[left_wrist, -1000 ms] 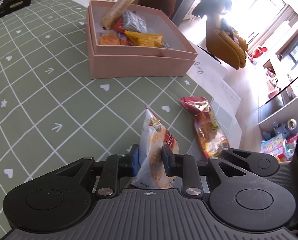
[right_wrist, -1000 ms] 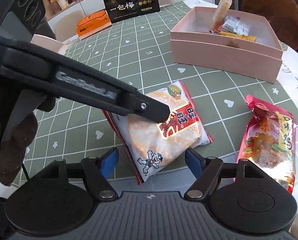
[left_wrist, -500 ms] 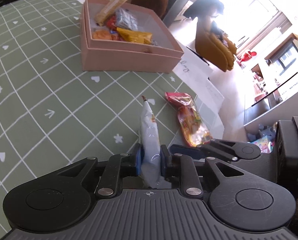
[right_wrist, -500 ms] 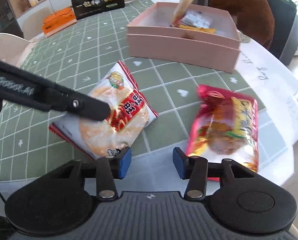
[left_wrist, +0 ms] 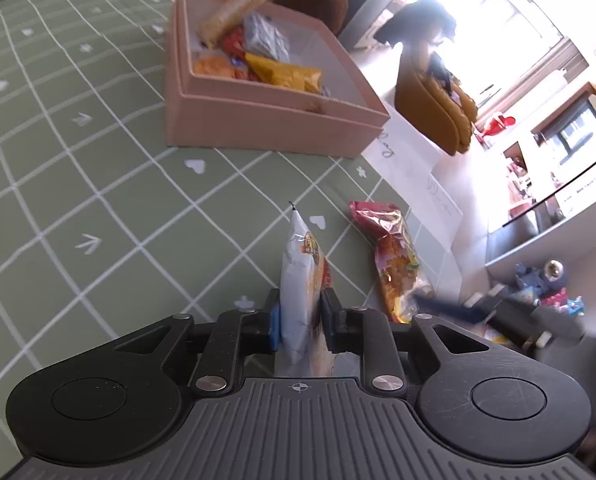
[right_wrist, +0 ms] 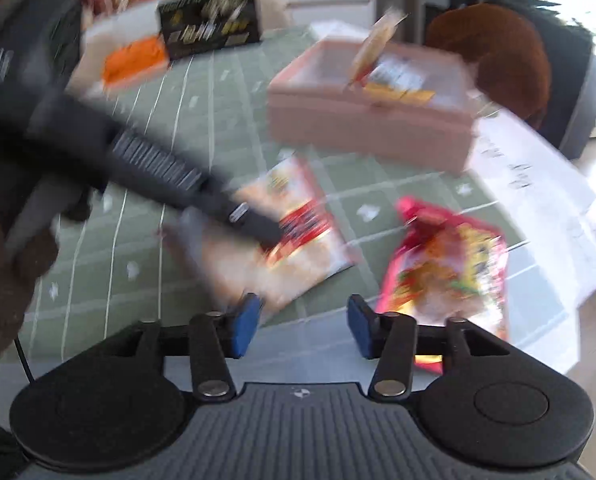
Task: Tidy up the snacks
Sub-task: 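Grasp red spicy-chicken bag with right tool while left tool lifts white bag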
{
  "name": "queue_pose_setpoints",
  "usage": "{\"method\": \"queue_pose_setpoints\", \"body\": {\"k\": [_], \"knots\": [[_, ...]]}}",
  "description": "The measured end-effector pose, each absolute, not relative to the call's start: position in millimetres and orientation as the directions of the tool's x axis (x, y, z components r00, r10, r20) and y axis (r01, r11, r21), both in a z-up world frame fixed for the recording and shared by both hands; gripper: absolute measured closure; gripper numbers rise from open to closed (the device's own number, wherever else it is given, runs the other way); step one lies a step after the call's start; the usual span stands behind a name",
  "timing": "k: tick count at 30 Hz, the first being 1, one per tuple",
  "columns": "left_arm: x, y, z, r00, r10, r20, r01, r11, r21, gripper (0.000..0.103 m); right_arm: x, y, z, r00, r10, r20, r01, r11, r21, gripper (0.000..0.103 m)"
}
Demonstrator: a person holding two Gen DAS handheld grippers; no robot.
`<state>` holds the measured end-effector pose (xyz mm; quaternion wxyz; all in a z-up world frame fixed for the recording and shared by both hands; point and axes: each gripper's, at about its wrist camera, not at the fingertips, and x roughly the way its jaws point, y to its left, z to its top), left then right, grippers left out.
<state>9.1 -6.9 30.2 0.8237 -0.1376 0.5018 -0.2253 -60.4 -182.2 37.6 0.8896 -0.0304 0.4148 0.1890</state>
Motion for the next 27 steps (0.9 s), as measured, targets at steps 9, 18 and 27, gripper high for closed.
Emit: {"method": "queue_pose_setpoints", "body": {"k": [9,18,27], "knots": [[-12,33,59,0.525,-0.361,-0.771,0.138,0.93,-0.341,0.083,-26,-252,35,0.649,0.191,-0.736,-0.041,0.975,0.217,0.024],[-11,15,50,0.498,-0.347,-0.795,0.179,0.938,-0.297,0.078,-4,-258,8,0.628,0.206,-0.75,0.051,0.951,0.305,0.01],[-10,6,26,0.395,-0.476,-0.786,0.21,0.879,-0.427,0.074,-5,-233,2,0.665,0.09,-0.742,0.046,0.986,0.161,0.0]]}}
